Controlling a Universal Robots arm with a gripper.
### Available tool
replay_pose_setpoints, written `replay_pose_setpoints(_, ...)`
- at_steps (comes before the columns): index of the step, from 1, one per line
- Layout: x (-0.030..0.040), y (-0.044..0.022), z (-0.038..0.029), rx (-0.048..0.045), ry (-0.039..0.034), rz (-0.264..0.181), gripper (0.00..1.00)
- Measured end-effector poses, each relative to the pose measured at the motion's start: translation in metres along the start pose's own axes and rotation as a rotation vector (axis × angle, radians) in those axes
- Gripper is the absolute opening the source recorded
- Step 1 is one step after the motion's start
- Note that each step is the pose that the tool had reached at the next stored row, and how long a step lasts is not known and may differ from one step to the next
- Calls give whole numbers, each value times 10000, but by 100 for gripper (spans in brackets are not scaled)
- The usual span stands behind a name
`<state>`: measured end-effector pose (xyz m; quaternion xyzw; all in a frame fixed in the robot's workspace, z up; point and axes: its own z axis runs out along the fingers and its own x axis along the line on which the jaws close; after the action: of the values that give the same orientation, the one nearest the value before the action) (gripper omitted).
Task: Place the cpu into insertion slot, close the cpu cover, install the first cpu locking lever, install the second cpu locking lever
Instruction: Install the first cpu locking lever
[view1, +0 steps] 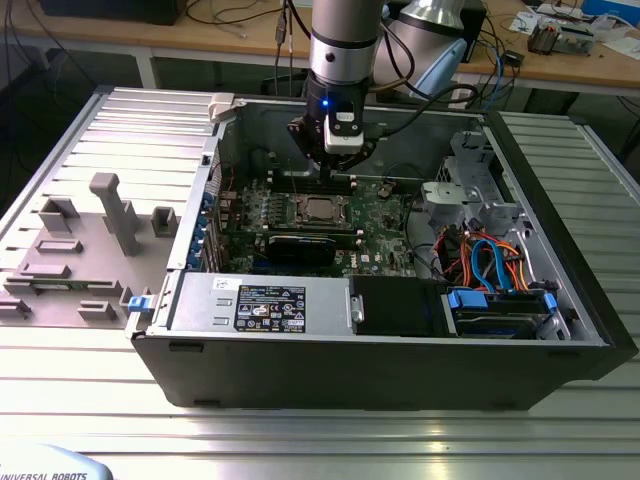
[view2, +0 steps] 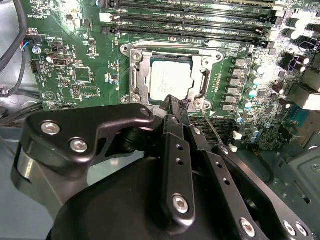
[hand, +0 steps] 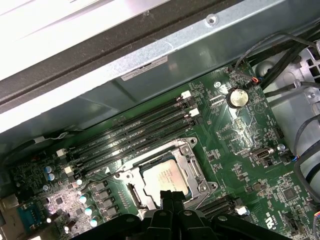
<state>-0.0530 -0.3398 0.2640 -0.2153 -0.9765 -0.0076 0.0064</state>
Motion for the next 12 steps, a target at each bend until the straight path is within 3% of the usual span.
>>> replay_pose_setpoints(5, 1, 0, 0, 2, 1, -66, 11)
replay_pose_setpoints(8, 3, -1, 0, 7, 6, -438, 11)
replay_pose_setpoints(12, 38, -17, 1, -30, -29, -463, 11)
